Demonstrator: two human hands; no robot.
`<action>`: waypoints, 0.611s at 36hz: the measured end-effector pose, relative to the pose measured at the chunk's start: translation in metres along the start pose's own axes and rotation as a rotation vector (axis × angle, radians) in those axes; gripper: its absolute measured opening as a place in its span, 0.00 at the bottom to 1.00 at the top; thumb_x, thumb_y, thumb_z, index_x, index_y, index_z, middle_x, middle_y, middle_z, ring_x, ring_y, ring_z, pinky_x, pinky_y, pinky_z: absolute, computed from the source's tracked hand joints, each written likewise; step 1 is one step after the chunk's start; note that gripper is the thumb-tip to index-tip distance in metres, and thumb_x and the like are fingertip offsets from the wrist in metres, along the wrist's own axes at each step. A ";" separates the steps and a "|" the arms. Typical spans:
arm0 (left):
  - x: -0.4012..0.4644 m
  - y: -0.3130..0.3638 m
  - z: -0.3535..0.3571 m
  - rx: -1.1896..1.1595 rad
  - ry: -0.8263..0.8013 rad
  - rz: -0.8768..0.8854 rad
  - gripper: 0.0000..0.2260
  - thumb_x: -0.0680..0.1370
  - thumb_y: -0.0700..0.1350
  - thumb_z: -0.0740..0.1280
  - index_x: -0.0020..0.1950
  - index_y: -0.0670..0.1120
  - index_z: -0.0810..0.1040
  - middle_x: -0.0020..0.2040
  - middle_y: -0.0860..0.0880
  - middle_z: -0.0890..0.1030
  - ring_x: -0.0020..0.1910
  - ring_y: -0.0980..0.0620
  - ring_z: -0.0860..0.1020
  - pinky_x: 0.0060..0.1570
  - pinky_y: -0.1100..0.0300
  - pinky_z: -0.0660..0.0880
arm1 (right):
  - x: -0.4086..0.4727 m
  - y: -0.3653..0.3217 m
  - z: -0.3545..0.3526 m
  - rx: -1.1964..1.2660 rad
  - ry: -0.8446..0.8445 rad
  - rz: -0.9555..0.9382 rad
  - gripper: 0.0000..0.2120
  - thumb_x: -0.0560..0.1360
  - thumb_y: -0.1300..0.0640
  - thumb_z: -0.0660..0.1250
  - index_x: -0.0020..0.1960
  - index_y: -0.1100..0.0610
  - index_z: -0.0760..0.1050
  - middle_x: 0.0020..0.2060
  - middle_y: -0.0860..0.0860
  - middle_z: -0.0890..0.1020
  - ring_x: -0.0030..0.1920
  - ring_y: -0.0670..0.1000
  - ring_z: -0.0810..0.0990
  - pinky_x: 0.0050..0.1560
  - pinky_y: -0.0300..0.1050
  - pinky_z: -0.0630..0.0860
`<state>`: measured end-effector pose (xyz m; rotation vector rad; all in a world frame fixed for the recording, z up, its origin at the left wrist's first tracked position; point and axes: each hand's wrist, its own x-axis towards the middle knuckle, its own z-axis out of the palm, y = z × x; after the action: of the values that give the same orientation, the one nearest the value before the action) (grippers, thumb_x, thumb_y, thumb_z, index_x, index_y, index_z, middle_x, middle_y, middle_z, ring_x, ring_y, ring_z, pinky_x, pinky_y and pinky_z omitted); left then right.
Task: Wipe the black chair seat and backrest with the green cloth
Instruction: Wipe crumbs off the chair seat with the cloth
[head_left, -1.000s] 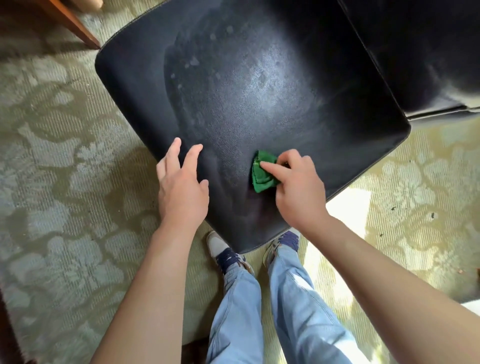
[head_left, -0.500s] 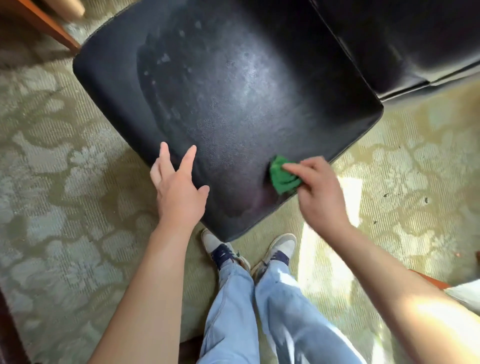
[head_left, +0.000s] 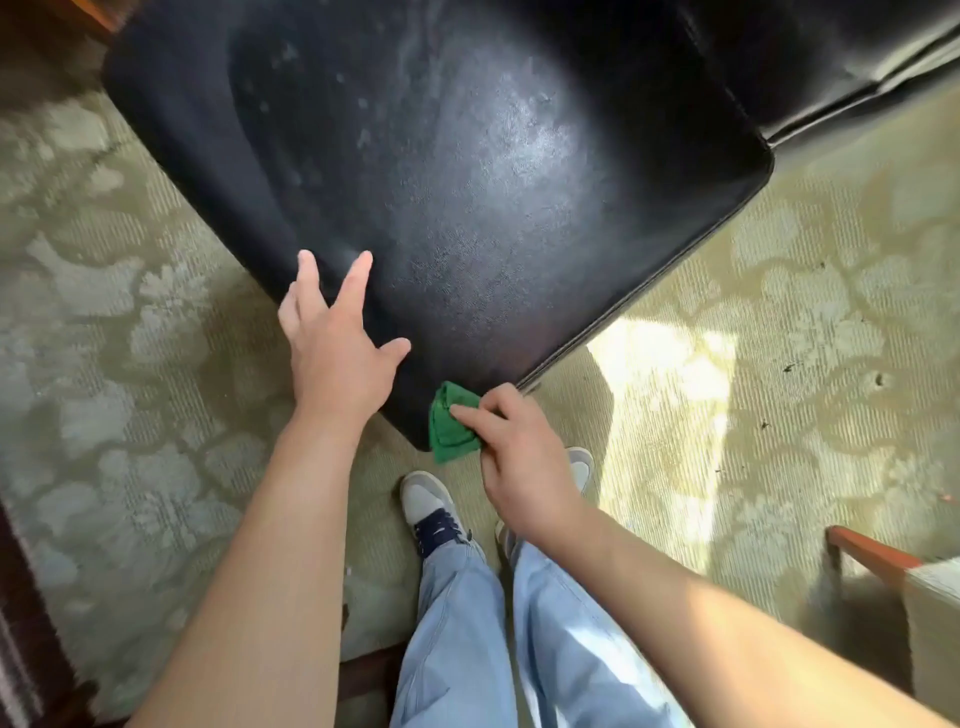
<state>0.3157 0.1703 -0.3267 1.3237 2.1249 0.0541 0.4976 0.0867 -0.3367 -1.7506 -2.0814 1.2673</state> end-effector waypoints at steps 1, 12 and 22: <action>0.001 0.000 -0.001 0.000 0.003 0.006 0.38 0.75 0.47 0.76 0.79 0.62 0.60 0.83 0.48 0.46 0.80 0.42 0.48 0.73 0.47 0.63 | -0.006 -0.003 0.005 0.022 -0.037 -0.025 0.26 0.72 0.57 0.50 0.64 0.52 0.77 0.51 0.50 0.74 0.49 0.55 0.74 0.42 0.55 0.77; -0.003 0.003 0.004 -0.033 0.003 -0.005 0.38 0.74 0.48 0.76 0.78 0.63 0.61 0.83 0.49 0.47 0.79 0.43 0.51 0.70 0.50 0.66 | 0.041 0.026 -0.064 0.083 0.504 0.189 0.25 0.70 0.68 0.59 0.65 0.55 0.77 0.52 0.48 0.72 0.54 0.51 0.74 0.58 0.38 0.70; -0.010 0.004 0.010 0.002 -0.023 0.022 0.37 0.76 0.50 0.74 0.79 0.64 0.59 0.82 0.47 0.47 0.77 0.40 0.54 0.67 0.47 0.68 | -0.032 0.004 0.035 -0.067 -0.039 0.052 0.24 0.70 0.63 0.58 0.62 0.49 0.79 0.50 0.49 0.75 0.47 0.54 0.72 0.41 0.55 0.78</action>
<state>0.3273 0.1609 -0.3285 1.3430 2.0918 0.0458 0.4901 0.0413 -0.3496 -1.8331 -2.1373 1.2695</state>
